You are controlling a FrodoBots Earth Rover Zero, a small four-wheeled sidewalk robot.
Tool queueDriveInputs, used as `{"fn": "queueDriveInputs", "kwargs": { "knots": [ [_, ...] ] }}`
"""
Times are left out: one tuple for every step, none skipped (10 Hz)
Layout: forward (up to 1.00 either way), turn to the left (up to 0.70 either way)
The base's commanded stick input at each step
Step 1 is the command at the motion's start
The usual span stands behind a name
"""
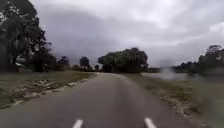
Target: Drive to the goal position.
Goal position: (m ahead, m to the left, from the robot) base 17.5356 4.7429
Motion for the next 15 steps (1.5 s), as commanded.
{"fn": "queueDriveInputs", "kwargs": {
  "knots": [
    [0.84, 0.03],
    [0.84, 0.03],
    [0.84, 0.03],
    [0.84, 0.03],
    [0.84, 0.03],
    [0.84, 0.03],
    [0.84, 0.03],
    [0.84, 0.03],
    [0.84, 0.03],
    [0.84, 0.03],
    [0.84, 0.03],
    [0.84, 0.03],
    [0.84, 0.03],
    [0.84, 0.03],
    [0.84, 0.03]
  ]
}}
